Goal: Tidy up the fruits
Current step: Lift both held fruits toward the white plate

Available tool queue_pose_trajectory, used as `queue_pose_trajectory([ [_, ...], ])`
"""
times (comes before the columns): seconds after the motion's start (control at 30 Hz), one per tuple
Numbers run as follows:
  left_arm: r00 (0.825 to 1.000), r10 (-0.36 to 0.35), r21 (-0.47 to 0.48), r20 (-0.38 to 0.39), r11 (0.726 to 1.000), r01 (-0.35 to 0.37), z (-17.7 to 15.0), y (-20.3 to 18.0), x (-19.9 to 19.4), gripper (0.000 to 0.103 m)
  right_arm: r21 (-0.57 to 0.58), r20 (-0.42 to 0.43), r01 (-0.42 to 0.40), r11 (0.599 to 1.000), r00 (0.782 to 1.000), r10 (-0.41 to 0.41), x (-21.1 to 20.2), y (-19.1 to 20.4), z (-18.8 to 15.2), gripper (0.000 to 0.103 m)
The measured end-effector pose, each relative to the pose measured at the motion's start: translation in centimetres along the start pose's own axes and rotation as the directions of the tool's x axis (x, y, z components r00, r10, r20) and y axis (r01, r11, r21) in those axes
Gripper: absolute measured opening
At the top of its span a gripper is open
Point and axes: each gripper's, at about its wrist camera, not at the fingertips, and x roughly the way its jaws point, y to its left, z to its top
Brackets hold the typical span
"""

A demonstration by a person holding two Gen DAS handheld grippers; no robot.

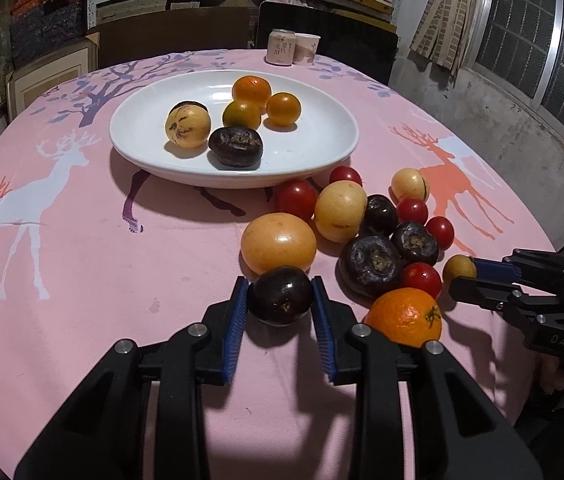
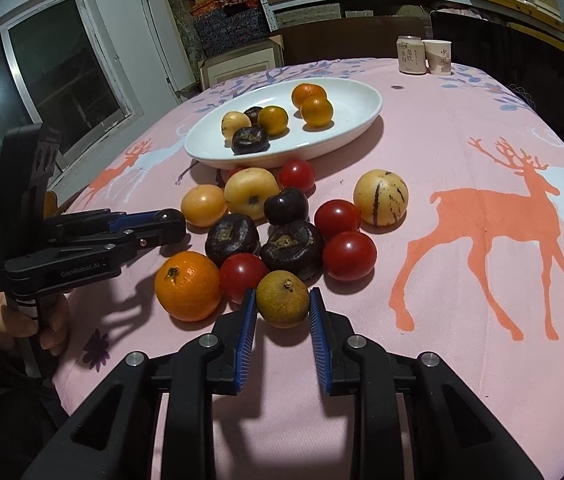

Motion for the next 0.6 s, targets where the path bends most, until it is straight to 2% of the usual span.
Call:
queue_pose_trajectory([
  [0.4,0.999,0.028,-0.012,0.029,1.000,-0.028,-0.6,0.2,-1.1,0.031,0.020,0.021,0.003,1.000,1.000,-0.004,-1.1,-0.2,0.0,0.027],
  [0.6,0.997,0.048,-0.011,0.068,0.999,-0.047,-0.7,0.2,-2.8,0.031,0.016,0.042,0.006,1.000,0.999,-0.007,-1.9,0.0,0.3,0.027],
])
